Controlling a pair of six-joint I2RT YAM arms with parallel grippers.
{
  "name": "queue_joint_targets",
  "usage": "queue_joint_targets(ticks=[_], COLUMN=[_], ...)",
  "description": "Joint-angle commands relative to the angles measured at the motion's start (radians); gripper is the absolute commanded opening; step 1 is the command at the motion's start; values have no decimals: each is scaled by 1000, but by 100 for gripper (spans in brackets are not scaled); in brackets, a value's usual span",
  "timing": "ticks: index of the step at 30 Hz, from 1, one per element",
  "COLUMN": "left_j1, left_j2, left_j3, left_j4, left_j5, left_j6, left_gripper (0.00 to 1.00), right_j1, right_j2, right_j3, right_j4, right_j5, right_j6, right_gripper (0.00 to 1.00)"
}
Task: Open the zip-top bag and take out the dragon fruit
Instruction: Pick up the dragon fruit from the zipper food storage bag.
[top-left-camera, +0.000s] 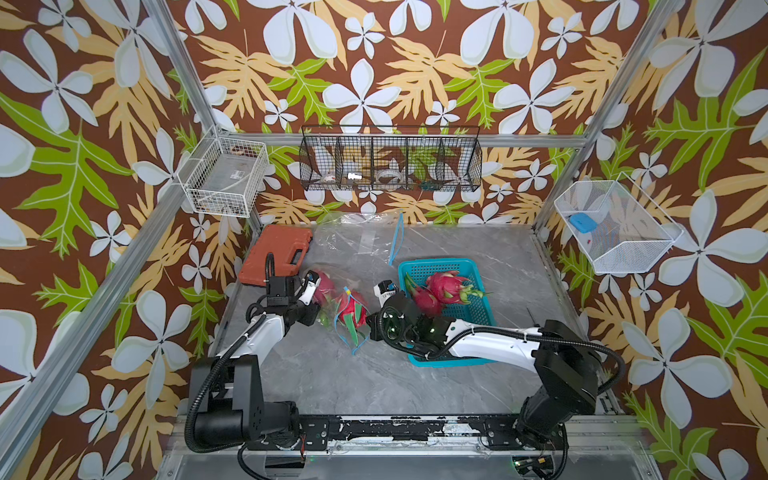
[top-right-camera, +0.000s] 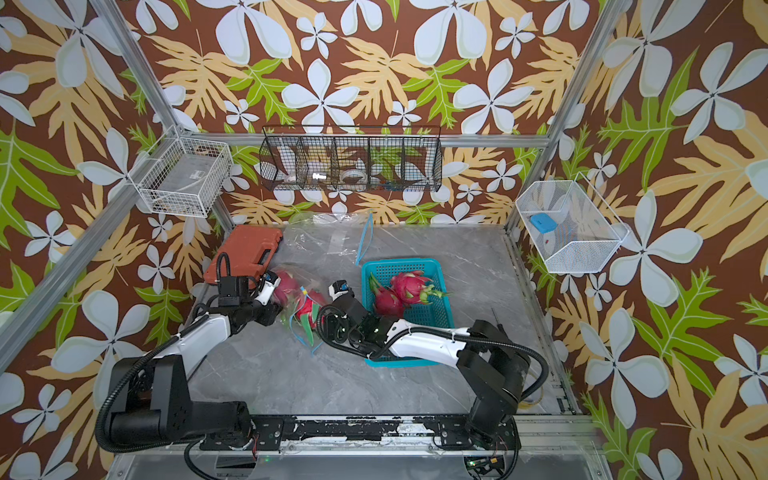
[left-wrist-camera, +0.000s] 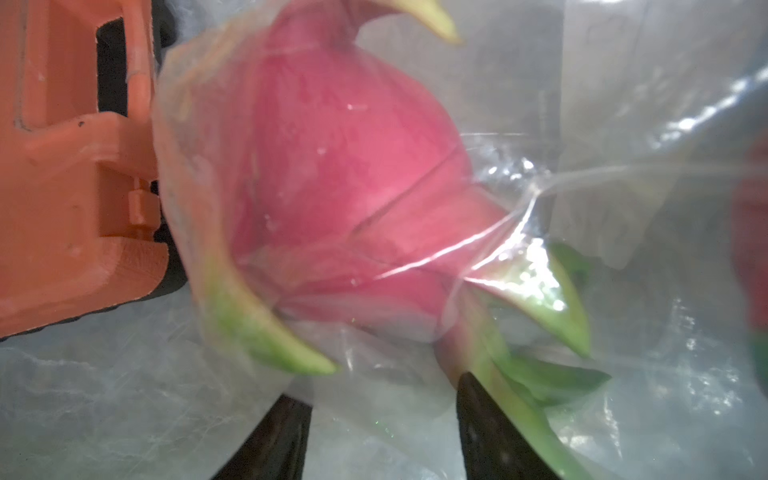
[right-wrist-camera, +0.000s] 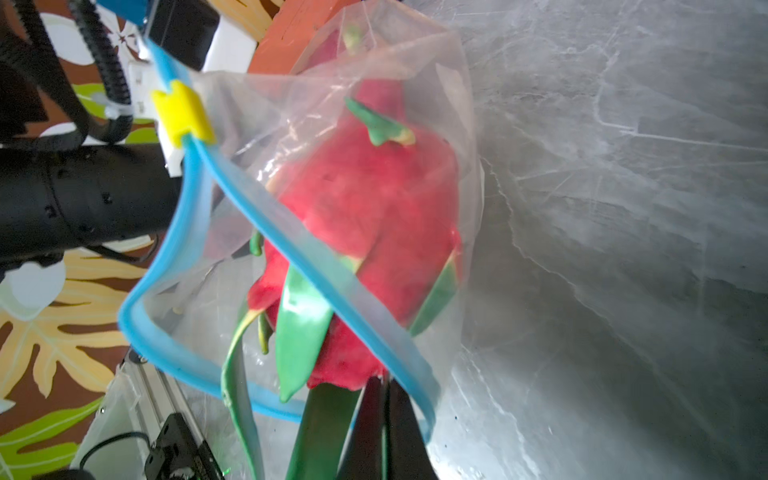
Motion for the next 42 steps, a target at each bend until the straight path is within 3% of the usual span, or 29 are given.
queue_joint_targets(ticks=[1,14,24,30,34,42], left_j1=[-1,-5,-8,-30,-79,-154], left_j2=[-6,-34,-46,-42,-39,-75], left_j3=[11,21,36,28,31,128], left_j4=[29,15,-9,-9,-22,-174], left_j5=[7,10,36,41,42,137], left_j6=[-16,-30,-44,-54,-58,-30], left_gripper=[57,55,54,54,54,54], right_j1=[2,1,-14,-12,-14,-14], right_j2=[-51,-154,-216,-301,-312,-187], right_j3=[-19,-27,100,25,-3,38], right_j4=[-79,-320,-616,-471,-372,-302], right_j5=[-62,-195,-528,-675,-593,-586], right_j6=[-83,-294,-559,-577,-603,-647], right_gripper=[0,0,0,0,0,0])
